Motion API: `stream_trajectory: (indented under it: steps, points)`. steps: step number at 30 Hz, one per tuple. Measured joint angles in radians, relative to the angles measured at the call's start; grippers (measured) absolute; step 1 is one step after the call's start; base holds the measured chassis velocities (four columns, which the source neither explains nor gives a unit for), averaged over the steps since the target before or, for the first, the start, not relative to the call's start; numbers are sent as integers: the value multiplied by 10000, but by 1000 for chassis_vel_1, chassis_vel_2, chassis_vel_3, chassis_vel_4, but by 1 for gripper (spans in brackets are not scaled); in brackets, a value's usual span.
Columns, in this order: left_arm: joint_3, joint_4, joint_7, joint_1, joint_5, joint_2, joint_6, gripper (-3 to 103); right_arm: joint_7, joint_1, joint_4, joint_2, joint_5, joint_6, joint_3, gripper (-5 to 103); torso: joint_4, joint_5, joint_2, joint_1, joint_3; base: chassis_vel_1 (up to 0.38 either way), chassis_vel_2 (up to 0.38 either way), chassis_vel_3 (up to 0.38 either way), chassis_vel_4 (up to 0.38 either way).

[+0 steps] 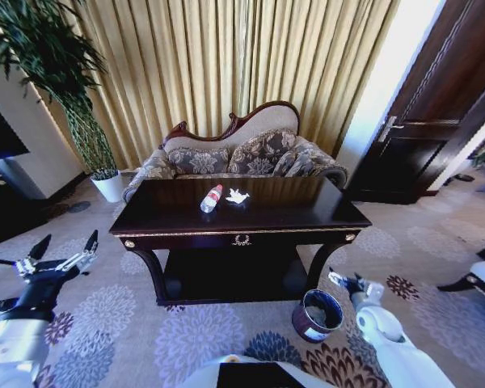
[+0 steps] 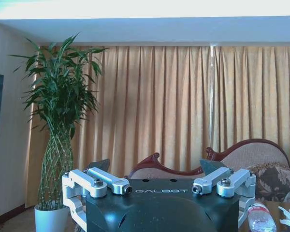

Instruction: Move to the front of the table and place the trash on the table into the trash bin.

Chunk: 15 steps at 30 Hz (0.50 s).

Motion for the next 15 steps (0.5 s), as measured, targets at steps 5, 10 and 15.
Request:
stream_trajectory:
  steps: [5,10,15]
  points:
    - [-94,0,-30,17,-94,-26,54,100,-105,-764,2060,76,162,-11,549,100,-1,1,1,0,-1,0,0,0,0]
    - [-217,0,-31,27,-262,-10,105,100,-149,-1406,4067,92,346,-482,1029,100,-1,0,1,0,-1,0,0,0,0]
    - [-215,0,-31,-17,-312,3,189,100,-147,-1626,5508,246,192,-980,1015,100,-1,-1,1,0,-1,0,0,0,0]
